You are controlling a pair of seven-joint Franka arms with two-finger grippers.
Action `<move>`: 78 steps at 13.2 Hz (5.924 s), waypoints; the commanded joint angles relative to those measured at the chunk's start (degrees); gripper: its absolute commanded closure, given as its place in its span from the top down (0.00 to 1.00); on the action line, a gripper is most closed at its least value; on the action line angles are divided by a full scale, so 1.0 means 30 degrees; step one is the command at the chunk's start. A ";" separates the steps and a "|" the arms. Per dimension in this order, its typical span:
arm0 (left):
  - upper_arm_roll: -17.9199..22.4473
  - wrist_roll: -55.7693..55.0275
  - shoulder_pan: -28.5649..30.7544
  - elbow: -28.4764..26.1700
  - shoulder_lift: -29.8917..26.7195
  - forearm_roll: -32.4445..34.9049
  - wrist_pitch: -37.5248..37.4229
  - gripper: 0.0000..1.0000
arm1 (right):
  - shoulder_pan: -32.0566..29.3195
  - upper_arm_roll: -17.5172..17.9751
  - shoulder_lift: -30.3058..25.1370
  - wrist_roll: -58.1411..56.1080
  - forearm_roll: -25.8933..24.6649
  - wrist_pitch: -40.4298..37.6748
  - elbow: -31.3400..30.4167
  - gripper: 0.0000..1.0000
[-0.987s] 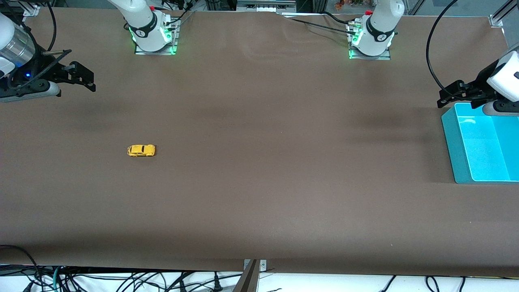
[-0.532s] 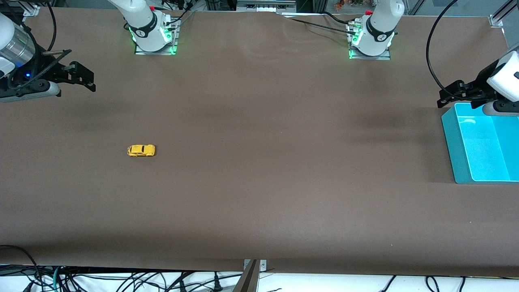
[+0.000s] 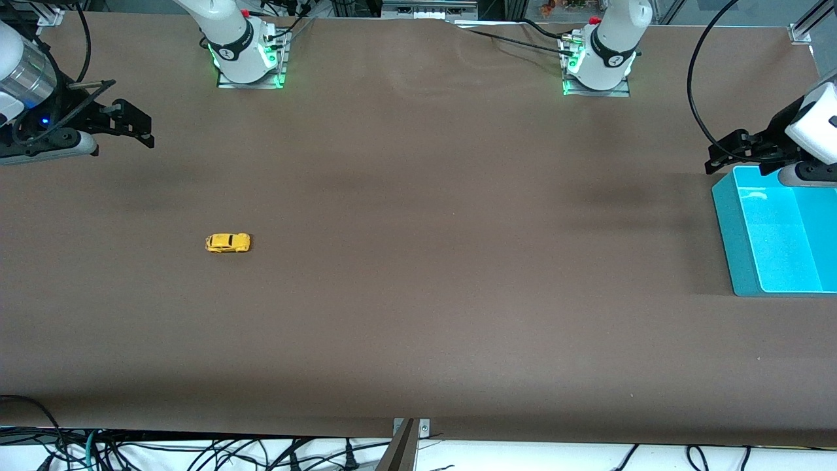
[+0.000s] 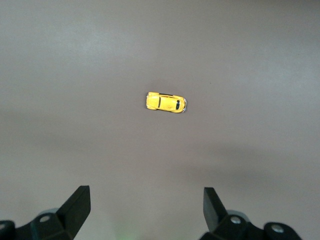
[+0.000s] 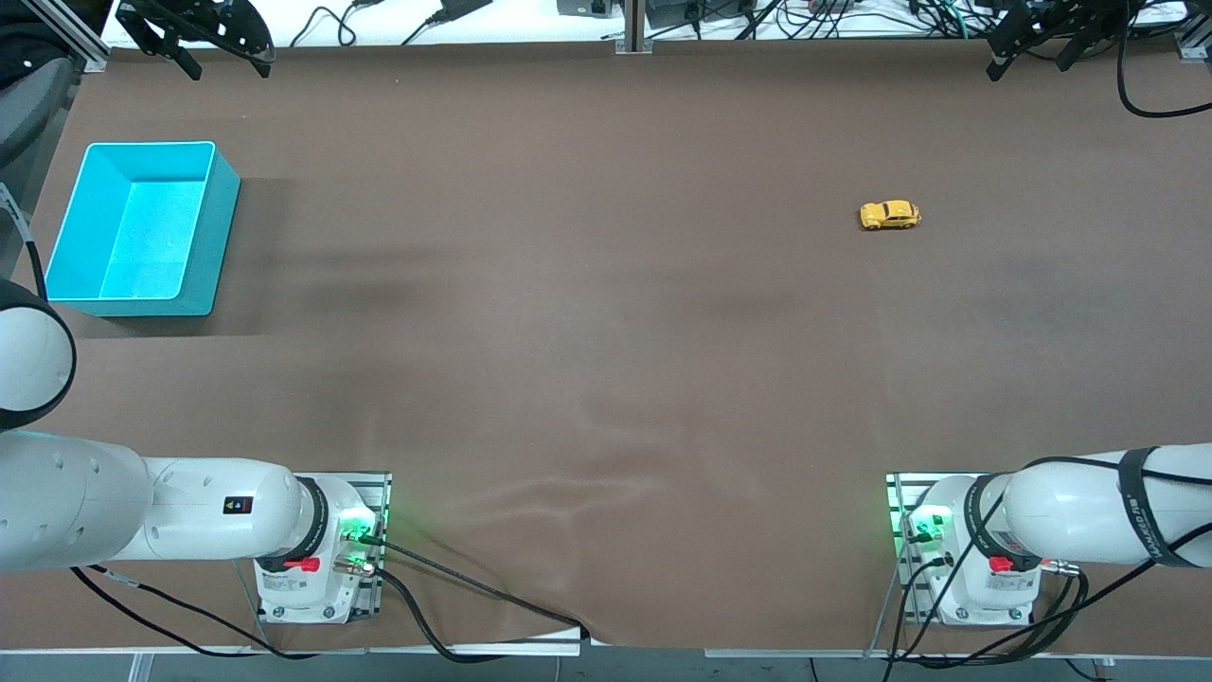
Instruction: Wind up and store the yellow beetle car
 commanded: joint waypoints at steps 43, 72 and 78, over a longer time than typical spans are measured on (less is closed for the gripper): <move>-0.0134 -0.0053 -0.0180 0.0412 -0.0072 0.0414 -0.0619 1.00 | -0.1434 0.0964 0.8948 -3.2901 0.5185 1.9151 -0.8814 1.00; -0.0280 -0.0023 -0.0180 0.0646 0.0015 0.0414 -0.1146 1.00 | -0.5359 0.2429 1.1878 -3.8204 0.5243 1.9709 -0.7553 0.13; -0.0280 -0.0024 -0.0180 0.0852 0.0133 0.0414 -0.1264 1.00 | -0.6560 0.2458 1.1936 -4.0050 0.5214 1.9592 -0.7320 0.13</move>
